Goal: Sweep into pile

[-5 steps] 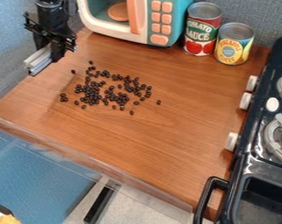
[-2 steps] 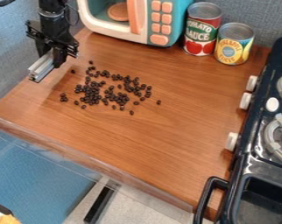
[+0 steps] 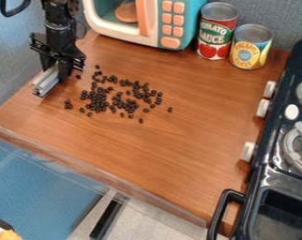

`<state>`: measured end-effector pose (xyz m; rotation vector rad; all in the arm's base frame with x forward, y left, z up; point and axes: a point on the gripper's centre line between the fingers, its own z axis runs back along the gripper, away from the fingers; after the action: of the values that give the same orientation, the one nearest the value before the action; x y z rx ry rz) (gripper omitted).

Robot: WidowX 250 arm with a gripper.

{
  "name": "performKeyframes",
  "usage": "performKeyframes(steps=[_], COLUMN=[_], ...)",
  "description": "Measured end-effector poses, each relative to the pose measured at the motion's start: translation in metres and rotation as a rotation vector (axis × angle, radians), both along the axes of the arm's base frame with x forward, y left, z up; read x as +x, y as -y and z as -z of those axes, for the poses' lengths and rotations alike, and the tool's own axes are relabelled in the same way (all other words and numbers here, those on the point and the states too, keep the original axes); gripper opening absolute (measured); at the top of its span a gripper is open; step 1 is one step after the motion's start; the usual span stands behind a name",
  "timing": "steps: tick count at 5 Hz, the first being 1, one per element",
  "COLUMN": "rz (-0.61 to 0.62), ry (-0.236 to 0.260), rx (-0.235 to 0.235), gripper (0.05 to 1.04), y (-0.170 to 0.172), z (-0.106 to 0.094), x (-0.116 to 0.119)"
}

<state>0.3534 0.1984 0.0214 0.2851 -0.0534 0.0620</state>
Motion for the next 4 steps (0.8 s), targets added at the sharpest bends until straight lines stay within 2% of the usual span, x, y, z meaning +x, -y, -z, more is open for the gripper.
performKeyframes(steps=[4], rz=[0.019], ry=[-0.006], rx=[-0.003], gripper=[0.388], y=[0.0045], z=[0.0105], x=[-0.0062])
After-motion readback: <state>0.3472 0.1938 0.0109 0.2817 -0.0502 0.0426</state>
